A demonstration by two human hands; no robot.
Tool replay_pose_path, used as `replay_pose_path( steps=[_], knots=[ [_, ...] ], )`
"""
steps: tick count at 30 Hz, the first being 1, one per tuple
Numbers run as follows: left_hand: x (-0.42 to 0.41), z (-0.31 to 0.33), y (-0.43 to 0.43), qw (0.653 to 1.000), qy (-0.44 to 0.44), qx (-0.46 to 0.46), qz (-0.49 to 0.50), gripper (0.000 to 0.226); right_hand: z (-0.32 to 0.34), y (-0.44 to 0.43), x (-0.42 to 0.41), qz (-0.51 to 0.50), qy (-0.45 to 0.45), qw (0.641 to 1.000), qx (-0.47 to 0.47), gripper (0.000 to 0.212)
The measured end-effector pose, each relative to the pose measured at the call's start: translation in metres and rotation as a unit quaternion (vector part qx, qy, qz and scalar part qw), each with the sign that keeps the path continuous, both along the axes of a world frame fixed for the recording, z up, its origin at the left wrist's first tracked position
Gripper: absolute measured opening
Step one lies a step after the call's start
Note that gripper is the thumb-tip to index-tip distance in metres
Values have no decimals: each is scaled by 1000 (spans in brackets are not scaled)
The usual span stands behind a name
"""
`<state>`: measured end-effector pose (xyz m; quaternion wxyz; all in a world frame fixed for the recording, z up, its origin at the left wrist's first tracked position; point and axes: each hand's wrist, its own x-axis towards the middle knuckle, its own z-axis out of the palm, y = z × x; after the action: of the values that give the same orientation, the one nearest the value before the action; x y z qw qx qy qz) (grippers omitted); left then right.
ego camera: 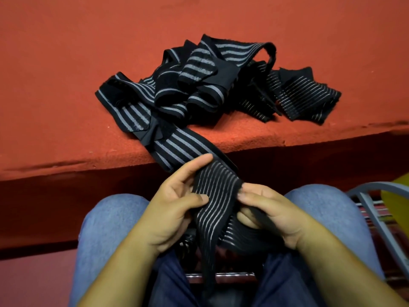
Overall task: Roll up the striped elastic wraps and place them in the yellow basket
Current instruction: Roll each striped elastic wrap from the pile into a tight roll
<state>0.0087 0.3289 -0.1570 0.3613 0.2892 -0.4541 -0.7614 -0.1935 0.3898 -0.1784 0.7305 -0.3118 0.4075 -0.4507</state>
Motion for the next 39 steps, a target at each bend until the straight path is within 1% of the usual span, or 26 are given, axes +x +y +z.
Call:
replay_pose_path(
  steps=[2, 4, 7, 9, 12, 15, 18, 22, 25, 30, 31, 32, 33, 34, 35, 37, 38, 39],
  knots=[
    [3, 0, -3, 999, 28, 24, -1, 70, 2, 2, 2, 22, -13, 1000, -13, 42],
    [4, 0, -4, 999, 40, 32, -12, 74, 3, 1, 6, 30, 1, 999, -34, 44],
    [4, -1, -3, 998, 45, 32, -36, 80, -4, 0, 10, -8, 113, 993, -33, 30],
    [4, -2, -3, 997, 47, 33, -47, 82, -8, -1, 9, -55, 138, 989, -26, 24],
    [4, -1, -4, 995, 51, 45, -70, 80, -8, -2, 4, -142, 95, 985, -30, 29],
    [4, -3, -4, 994, 20, 44, -96, 78, -3, -5, 0, -214, 50, 975, -30, 29],
    [3, -6, -4, 993, -19, 39, -109, 77, 1, -6, -4, -238, 50, 970, -24, 35],
    [-1, -7, -5, 993, -82, 41, -71, 60, 7, -6, -7, -264, 20, 964, 3, 43],
    [-3, -10, -1, 991, -121, -26, -55, 48, 6, -5, -8, -244, 13, 970, 8, 42],
    [-7, -14, 0, 977, -175, -120, -9, 39, 14, -3, 1, -172, 10, 985, 22, 40],
    [-7, -13, 0, 974, -183, -133, 13, 37, 14, -3, 2, -155, -1, 988, 25, 43],
    [-7, -13, -1, 972, -187, -139, 34, 34, 15, -3, 3, -138, -3, 990, 27, 51],
    [-6, -12, -2, 971, -190, -141, 48, 28, 15, -2, 3, -120, 5, 992, 33, 59],
    [-6, -12, -3, 970, -191, -141, 54, 23, 16, -2, 5, -109, 16, 993, 40, 61],
    [-6, -10, -2, 970, -192, -142, 53, 19, 15, -1, 6, -97, 19, 994, 44, 55],
    [-7, -6, 0, 971, -188, -143, 46, 14, 11, 0, 6, -89, 4, 995, 35, 38],
    [-8, -6, 1, 970, -192, -143, 44, 16, 11, -1, 6, -81, 0, 996, 30, 33],
    [-8, -6, 1, 968, -201, -146, 41, 24, 14, 0, 7, -81, 1, 996, 29, 32]
  ],
)
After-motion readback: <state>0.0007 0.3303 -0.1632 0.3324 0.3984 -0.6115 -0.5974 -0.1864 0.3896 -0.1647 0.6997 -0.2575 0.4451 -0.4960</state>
